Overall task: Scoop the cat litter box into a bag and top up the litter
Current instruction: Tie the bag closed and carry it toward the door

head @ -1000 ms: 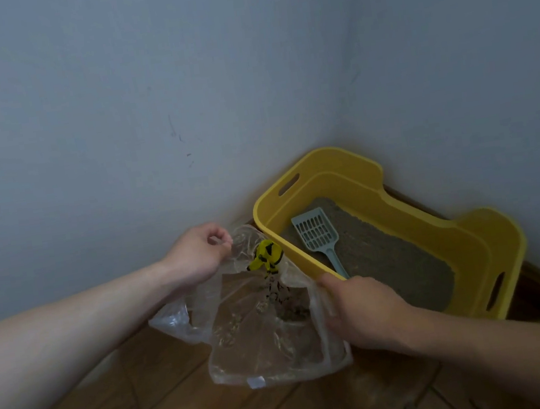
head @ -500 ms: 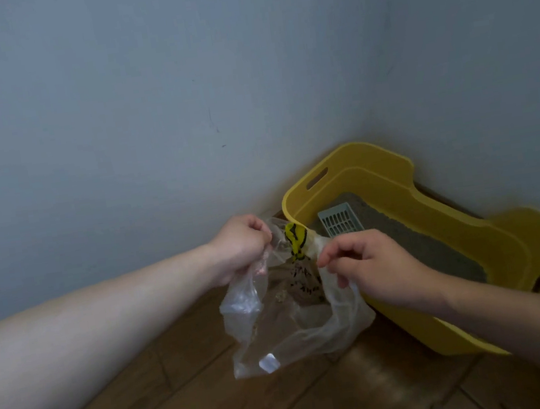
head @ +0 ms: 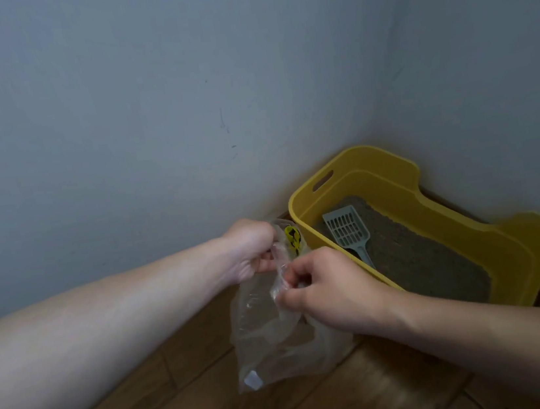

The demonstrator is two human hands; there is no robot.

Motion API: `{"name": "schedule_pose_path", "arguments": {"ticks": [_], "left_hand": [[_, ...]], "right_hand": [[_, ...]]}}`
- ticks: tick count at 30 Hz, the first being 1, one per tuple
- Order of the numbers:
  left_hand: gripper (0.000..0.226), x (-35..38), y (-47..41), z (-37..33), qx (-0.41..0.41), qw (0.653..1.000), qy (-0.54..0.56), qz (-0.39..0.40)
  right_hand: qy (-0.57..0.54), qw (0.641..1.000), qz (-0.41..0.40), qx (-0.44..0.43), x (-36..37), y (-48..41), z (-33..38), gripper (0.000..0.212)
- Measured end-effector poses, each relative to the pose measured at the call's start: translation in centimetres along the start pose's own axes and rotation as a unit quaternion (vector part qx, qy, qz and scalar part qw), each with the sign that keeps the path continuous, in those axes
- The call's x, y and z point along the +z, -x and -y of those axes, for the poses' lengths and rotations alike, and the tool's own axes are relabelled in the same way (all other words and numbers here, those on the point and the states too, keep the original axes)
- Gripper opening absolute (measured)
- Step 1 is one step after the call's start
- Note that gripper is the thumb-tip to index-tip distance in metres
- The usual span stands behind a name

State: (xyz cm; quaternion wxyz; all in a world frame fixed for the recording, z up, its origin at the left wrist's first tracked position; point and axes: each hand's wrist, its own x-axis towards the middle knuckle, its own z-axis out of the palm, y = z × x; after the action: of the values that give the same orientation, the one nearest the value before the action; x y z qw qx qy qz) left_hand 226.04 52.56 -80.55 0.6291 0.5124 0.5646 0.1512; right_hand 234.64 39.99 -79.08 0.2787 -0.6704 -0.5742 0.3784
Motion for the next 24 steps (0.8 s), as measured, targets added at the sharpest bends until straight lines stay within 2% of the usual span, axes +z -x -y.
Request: {"name": "schedule_pose_path", "arguments": {"ticks": [2, 3, 4, 6, 7, 8, 9, 11, 13, 15, 19, 22, 24], "left_hand": [[0.022, -0.4, -0.1, 0.0, 0.012, 1.0, -0.022, 0.004], [0.018, -0.7, -0.4, 0.1, 0.043, 0.997, -0.062, 0.0], [0.014, -1.0, -0.6, 0.2, 0.092, 0.989, -0.119, -0.016], [0.01, -1.8, -0.7, 0.2, 0.233, 0.945, -0.22, -0.064], [0.008, -2.2, -0.1, 0.0, 0.297, 0.926, -0.227, -0.05], [0.011, -2.6, 0.7, -0.2, 0.345, 0.914, -0.214, -0.001], [0.025, -2.8, 1.8, -0.4, 0.372, 0.905, -0.195, 0.067], [0.057, -3.1, 3.8, -0.6, 0.38, 0.89, -0.17, 0.185], [0.075, -3.3, 4.5, -0.3, 0.377, 0.878, -0.176, 0.239], [0.08, -3.0, 4.3, 0.2, 0.386, 0.872, -0.216, 0.211], [0.036, -2.0, 3.3, 0.0, 0.387, 0.899, -0.174, 0.109], [0.028, -2.2, 3.3, -0.8, 0.384, 0.906, -0.179, 0.0], [0.026, -2.2, 3.6, -1.3, 0.378, 0.915, -0.143, -0.003]], "right_hand": [[-0.048, 0.999, -0.016, 0.012, -0.6, -0.3, 0.0, 0.025], [-0.067, 0.997, -0.03, 0.015, -1.0, -0.4, -0.1, 0.027], [-0.086, 0.995, -0.042, 0.017, -1.4, -0.5, 0.0, 0.028], [-0.124, 0.99, -0.06, 0.022, -2.2, -0.7, 0.2, 0.028], [-0.142, 0.987, -0.067, 0.025, -2.6, -0.8, 0.3, 0.027], [-0.159, 0.984, -0.075, 0.028, -3.0, -0.9, 0.5, 0.026], [-0.176, 0.98, -0.084, 0.031, -3.4, -1.1, 0.7, 0.026], [-0.204, 0.973, -0.1, 0.035, -4.2, -1.4, 1.2, 0.024], [-0.25, 0.961, -0.107, 0.039, -4.8, -1.7, 1.8, 0.023], [-0.305, 0.946, -0.102, 0.038, -5.1, -1.9, 2.3, 0.025], [-0.319, 0.941, -0.111, 0.013, -5.7, -2.1, 2.9, 0.02], [-0.304, 0.94, -0.152, -0.009, -7.0, -1.7, 3.3, 0.013], [-0.284, 0.946, -0.154, -0.034, -7.8, -1.5, 3.5, 0.018]]}}
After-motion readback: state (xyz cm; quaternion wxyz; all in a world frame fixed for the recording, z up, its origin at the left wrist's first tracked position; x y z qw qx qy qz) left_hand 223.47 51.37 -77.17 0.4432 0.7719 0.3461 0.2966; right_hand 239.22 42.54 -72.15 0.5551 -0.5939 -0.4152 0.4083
